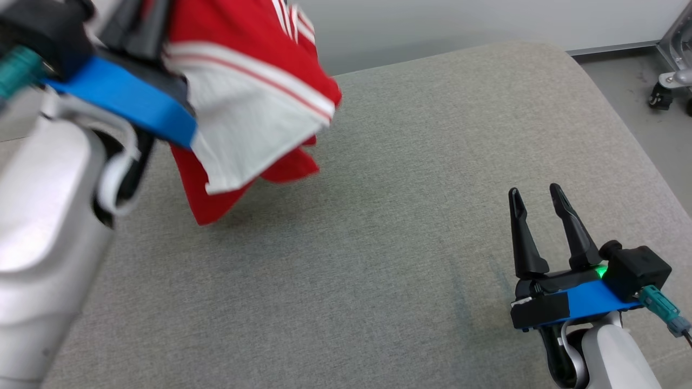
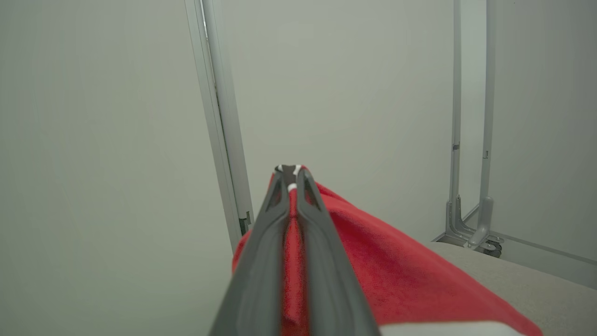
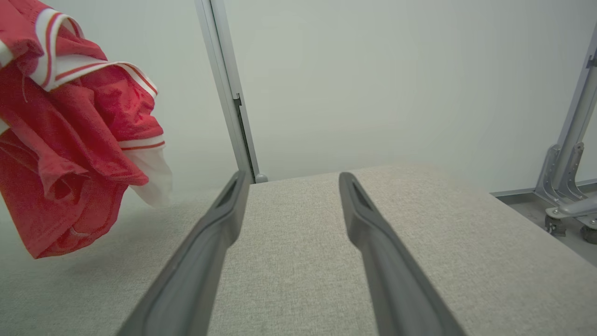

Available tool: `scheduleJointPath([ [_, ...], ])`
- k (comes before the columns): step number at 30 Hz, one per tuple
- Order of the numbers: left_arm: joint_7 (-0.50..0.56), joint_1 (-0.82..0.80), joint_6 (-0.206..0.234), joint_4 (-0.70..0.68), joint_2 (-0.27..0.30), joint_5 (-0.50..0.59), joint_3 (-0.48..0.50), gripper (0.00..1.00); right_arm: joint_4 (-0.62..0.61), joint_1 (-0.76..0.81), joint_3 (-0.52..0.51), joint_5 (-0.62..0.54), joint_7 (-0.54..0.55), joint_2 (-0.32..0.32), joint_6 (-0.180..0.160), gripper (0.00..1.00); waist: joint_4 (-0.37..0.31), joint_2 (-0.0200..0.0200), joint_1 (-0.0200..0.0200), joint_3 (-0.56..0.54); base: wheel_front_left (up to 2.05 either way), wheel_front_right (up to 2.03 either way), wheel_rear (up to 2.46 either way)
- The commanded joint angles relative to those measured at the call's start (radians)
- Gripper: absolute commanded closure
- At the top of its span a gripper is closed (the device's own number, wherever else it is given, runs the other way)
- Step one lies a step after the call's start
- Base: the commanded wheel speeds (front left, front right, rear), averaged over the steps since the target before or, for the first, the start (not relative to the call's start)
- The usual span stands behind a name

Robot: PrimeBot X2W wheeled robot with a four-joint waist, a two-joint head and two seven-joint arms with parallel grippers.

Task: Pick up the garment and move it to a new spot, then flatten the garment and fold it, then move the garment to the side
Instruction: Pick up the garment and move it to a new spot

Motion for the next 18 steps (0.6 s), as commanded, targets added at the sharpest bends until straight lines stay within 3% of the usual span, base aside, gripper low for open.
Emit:
scheduleJointPath([
  [1,-0.009,0.031,0.000,0.011,-0.009,-0.004,-0.009,1.00,-0.005,-0.006,-0.004,-0.003,-0.003,-0.004,0.000,0.00,0.006,0.0000,0.0000,0.001,0.00,0.00,0.00],
  [7,-0.059,0.194,-0.003,0.101,-0.072,-0.040,-0.057,1.00,0.001,0.002,-0.010,-0.011,-0.003,-0.004,0.000,0.00,0.037,0.0000,0.0000,0.000,0.00,0.00,0.00],
  [16,-0.109,0.372,-0.047,0.251,-0.188,-0.053,-0.144,1.00,0.012,0.010,-0.012,-0.026,-0.003,-0.004,0.000,0.00,0.079,0.0000,0.0000,-0.011,0.00,0.00,0.00],
  [17,-0.112,0.377,-0.053,0.266,-0.200,-0.052,-0.150,0.93,0.014,0.012,-0.014,-0.028,-0.003,-0.005,0.000,0.00,0.084,0.0000,0.0000,-0.014,0.00,0.00,0.00],
  [18,-0.116,0.377,-0.052,0.274,-0.208,-0.045,-0.151,0.00,0.015,0.013,-0.014,-0.028,-0.003,-0.004,0.000,0.00,0.088,0.0000,0.0000,-0.017,0.00,0.00,0.00],
])
